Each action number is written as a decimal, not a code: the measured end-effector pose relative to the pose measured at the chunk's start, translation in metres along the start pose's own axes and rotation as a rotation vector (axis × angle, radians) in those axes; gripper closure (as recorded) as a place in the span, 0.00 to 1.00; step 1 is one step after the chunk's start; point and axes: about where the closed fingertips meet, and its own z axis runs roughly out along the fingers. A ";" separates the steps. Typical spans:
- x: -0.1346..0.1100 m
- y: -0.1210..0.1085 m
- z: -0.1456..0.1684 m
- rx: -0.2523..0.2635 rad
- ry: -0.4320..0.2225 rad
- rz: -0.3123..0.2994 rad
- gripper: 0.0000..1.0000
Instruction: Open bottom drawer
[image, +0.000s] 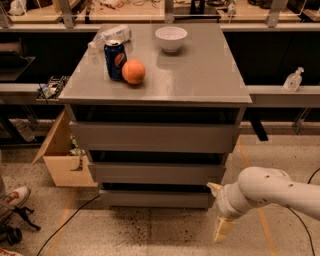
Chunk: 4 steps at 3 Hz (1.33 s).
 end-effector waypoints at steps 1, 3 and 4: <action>0.013 0.005 0.047 -0.038 0.000 -0.049 0.00; 0.039 0.003 0.131 0.007 -0.003 -0.060 0.00; 0.039 0.003 0.131 0.007 -0.003 -0.060 0.00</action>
Offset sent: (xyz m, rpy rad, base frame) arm 0.0189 0.0053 -0.1511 -0.0308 -0.0294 0.0754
